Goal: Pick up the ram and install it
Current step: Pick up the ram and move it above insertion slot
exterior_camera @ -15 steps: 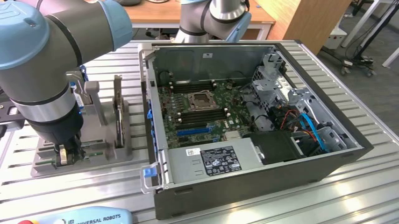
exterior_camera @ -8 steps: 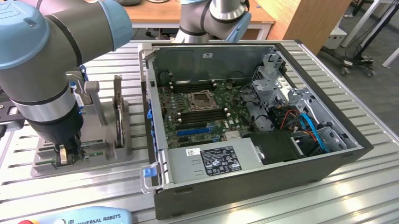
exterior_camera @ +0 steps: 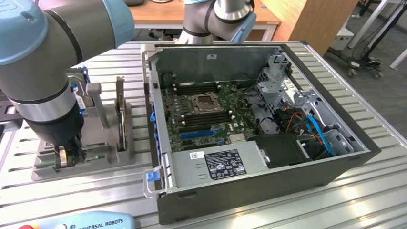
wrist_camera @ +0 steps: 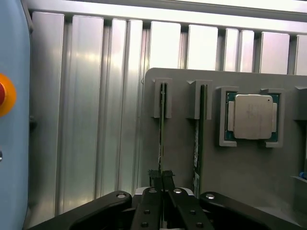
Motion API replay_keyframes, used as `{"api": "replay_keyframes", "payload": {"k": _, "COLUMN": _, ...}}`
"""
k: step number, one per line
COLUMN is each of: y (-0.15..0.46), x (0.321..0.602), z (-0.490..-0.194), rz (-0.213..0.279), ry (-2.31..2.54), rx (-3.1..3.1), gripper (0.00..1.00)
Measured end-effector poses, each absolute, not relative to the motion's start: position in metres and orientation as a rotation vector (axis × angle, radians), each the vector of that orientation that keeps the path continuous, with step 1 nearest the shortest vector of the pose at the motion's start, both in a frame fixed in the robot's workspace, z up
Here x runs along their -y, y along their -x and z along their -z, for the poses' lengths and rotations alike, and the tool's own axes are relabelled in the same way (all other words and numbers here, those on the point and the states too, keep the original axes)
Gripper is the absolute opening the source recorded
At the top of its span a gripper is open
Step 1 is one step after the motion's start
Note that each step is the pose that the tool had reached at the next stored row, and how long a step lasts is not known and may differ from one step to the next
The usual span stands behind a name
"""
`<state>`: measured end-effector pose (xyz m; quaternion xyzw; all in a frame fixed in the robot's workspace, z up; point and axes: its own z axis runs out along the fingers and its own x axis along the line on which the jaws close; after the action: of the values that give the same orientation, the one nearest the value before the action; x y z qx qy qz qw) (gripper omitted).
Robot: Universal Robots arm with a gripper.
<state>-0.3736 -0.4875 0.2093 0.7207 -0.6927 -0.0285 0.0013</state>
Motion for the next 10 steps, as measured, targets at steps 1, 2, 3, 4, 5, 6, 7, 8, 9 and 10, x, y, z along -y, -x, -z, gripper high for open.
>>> {"api": "replay_keyframes", "payload": {"k": 1, "y": 0.374, "x": 0.488, "z": -0.211, "rz": 0.089, "ry": -2.262, "rx": 2.174, "gripper": 0.12}}
{"api": "replay_keyframes", "payload": {"k": 2, "y": 0.374, "x": 0.488, "z": -0.212, "rz": 0.089, "ry": -2.262, "rx": 2.174, "gripper": 0.12}}
{"api": "replay_keyframes", "payload": {"k": 3, "y": 0.374, "x": 0.488, "z": -0.214, "rz": 0.089, "ry": -2.262, "rx": 2.174, "gripper": 0.12}}
{"api": "replay_keyframes", "payload": {"k": 4, "y": 0.374, "x": 0.488, "z": -0.216, "rz": 0.089, "ry": -2.262, "rx": 2.174, "gripper": 0.12}}
{"api": "replay_keyframes", "payload": {"k": 5, "y": 0.374, "x": 0.488, "z": -0.217, "rz": 0.089, "ry": -2.262, "rx": 2.174, "gripper": 0.12}}
{"api": "replay_keyframes", "payload": {"k": 6, "y": 0.374, "x": 0.488, "z": -0.219, "rz": 0.09, "ry": -2.262, "rx": 2.174, "gripper": 0.12}}
{"api": "replay_keyframes", "payload": {"k": 7, "y": 0.374, "x": 0.488, "z": -0.221, "rz": 0.09, "ry": -2.262, "rx": 2.174, "gripper": 0.12}}
{"api": "replay_keyframes", "payload": {"k": 8, "y": 0.374, "x": 0.488, "z": -0.223, "rz": 0.089, "ry": -2.262, "rx": 2.174, "gripper": 0.12}}
{"api": "replay_keyframes", "payload": {"k": 9, "y": 0.374, "x": 0.488, "z": -0.225, "rz": 0.089, "ry": -2.262, "rx": 2.174, "gripper": 0.12}}
{"api": "replay_keyframes", "payload": {"k": 10, "y": 0.374, "x": 0.488, "z": -0.227, "rz": 0.089, "ry": -2.262, "rx": 2.174, "gripper": 0.12}}
